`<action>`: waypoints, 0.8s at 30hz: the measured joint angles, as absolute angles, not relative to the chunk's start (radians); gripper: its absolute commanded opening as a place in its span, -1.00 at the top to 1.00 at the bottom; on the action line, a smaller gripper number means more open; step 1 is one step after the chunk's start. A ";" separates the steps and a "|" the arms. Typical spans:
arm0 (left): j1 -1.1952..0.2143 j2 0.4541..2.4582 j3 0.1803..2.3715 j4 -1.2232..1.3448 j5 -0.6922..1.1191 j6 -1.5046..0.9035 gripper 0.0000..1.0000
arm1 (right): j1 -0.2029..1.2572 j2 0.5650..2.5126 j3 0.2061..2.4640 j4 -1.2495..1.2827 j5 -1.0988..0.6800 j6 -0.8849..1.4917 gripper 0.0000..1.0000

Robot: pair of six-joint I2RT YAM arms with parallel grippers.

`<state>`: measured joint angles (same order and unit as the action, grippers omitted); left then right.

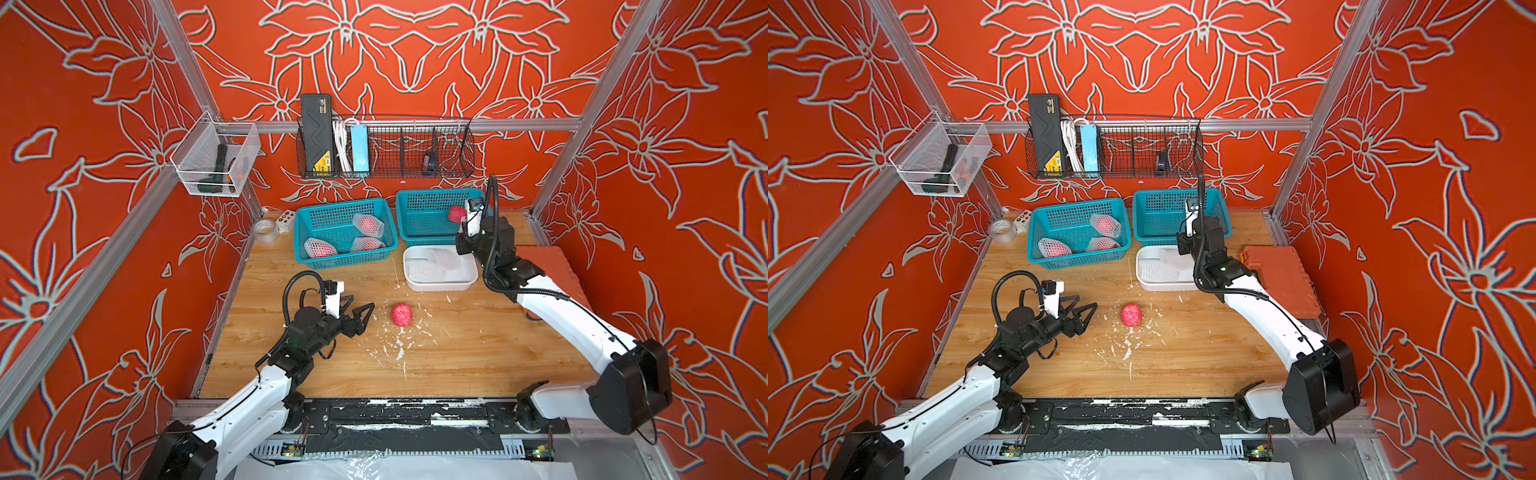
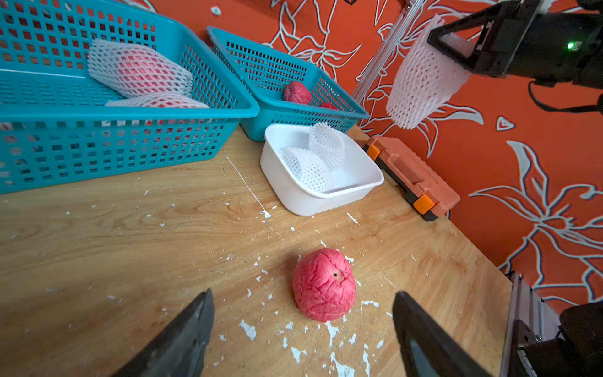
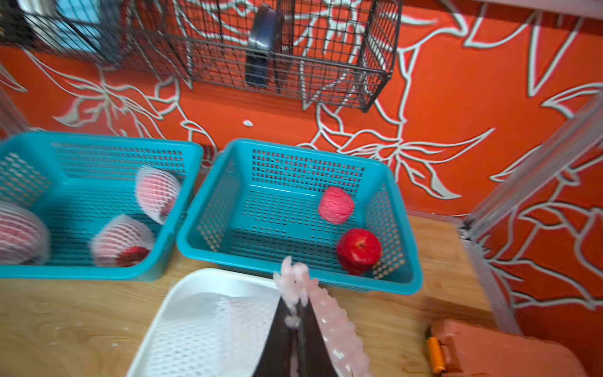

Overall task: Remove foam nets from apples
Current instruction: Remove the foam net from the apple, then place the foam net into the storage box.

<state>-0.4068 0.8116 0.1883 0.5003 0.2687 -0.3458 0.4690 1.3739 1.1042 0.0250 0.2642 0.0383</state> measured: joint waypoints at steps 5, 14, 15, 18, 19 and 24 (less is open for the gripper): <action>-0.424 0.872 0.194 0.504 0.261 -0.339 -0.68 | 0.469 1.519 1.106 0.045 0.331 -0.030 1.00; -0.491 1.009 0.244 0.512 0.241 -0.308 -0.70 | 0.469 1.730 1.120 0.122 0.391 -0.099 1.00; -0.492 1.022 0.244 0.514 0.240 -0.307 -0.70 | 0.470 1.740 1.120 0.128 0.382 -0.099 1.00; -0.492 1.058 0.244 0.517 0.240 -0.307 -0.70 | 0.474 1.754 1.120 0.146 0.336 -0.083 1.00; -0.493 1.068 0.244 0.517 0.240 -0.306 -0.70 | 0.478 1.758 1.120 0.159 0.318 -0.074 1.00; -0.498 1.108 0.254 0.525 0.241 -0.303 -0.69 | 0.496 1.820 1.133 0.194 0.207 -0.027 1.00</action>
